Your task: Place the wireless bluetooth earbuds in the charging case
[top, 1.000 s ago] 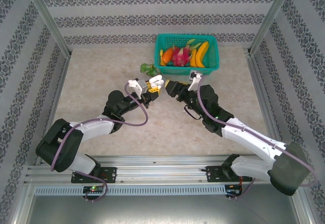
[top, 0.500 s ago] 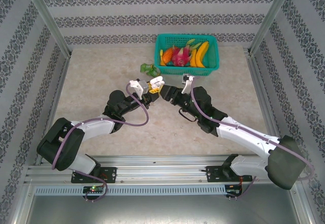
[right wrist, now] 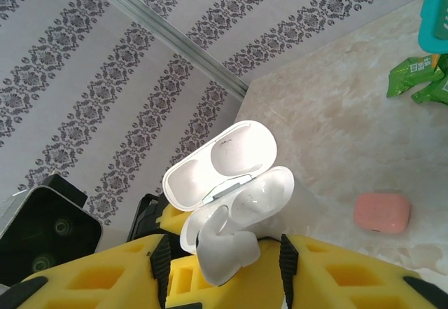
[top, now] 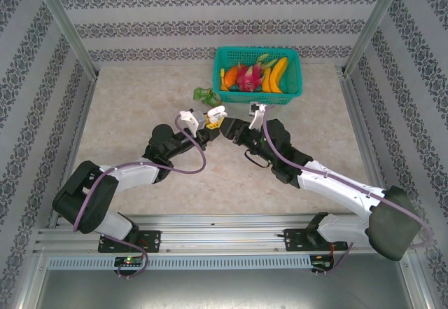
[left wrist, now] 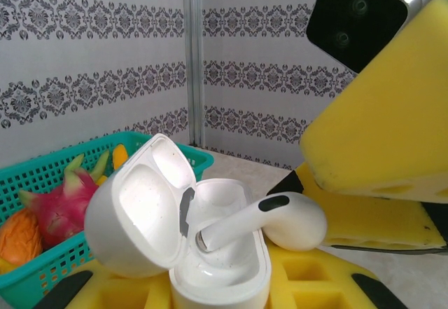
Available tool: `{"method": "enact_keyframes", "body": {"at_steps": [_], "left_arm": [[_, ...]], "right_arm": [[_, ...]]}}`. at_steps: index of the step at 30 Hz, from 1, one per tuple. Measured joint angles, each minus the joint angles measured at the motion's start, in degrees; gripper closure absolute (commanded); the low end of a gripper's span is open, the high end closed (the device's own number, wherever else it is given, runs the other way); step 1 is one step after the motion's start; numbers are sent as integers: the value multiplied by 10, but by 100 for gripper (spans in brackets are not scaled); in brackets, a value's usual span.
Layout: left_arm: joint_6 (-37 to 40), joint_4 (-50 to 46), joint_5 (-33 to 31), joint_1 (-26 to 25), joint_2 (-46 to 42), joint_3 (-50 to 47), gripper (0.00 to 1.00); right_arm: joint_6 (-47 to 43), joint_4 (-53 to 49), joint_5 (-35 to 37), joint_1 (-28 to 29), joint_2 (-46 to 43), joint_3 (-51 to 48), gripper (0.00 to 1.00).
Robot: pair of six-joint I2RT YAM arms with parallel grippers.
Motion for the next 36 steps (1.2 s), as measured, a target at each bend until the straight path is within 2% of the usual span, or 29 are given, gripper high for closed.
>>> {"method": "enact_keyframes", "body": {"at_steps": [14, 36], "left_arm": [[0, 0, 4, 0, 5, 3, 100], [-7, 1, 8, 0, 13, 3, 100]], "right_arm": [[10, 4, -9, 0, 12, 11, 63], [10, 8, -13, 0, 37, 36, 67]]}}
